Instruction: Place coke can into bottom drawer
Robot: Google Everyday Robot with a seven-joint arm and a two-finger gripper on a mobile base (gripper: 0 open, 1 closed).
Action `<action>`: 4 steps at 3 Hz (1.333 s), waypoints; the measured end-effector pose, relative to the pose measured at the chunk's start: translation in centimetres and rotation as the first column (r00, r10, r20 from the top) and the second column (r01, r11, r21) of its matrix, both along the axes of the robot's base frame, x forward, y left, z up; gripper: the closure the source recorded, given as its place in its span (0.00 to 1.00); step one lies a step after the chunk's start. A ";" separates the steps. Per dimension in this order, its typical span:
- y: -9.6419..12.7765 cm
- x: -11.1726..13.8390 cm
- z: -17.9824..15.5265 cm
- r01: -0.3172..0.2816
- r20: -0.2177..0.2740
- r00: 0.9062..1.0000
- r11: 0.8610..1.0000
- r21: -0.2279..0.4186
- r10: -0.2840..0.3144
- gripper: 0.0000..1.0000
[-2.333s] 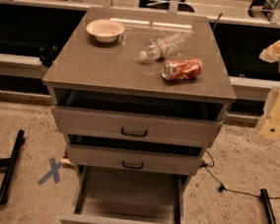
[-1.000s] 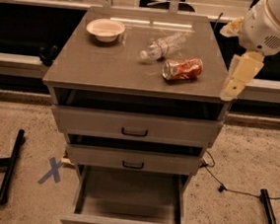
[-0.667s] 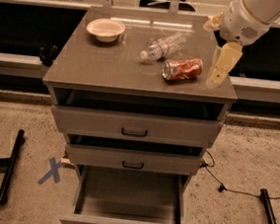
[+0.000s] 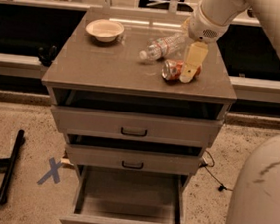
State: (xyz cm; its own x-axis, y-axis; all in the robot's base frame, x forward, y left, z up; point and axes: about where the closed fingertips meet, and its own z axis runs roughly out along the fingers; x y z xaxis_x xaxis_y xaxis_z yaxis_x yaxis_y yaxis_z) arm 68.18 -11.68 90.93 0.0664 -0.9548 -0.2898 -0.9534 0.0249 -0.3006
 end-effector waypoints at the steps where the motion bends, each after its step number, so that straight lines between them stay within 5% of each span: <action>1: 1.2 1.4 -2.0 -0.001 -0.012 1.000 1.000 -0.028 0.000 0.00; 2: 1.9 2.2 -4.5 -0.006 -0.037 0.999 0.998 -0.063 0.003 0.00; 4: 2.7 3.0 -7.9 -0.025 -0.076 0.997 0.992 -0.122 0.016 0.49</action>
Offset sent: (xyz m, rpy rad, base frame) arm 0.0313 0.0247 -0.0687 -0.1079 0.0635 0.0053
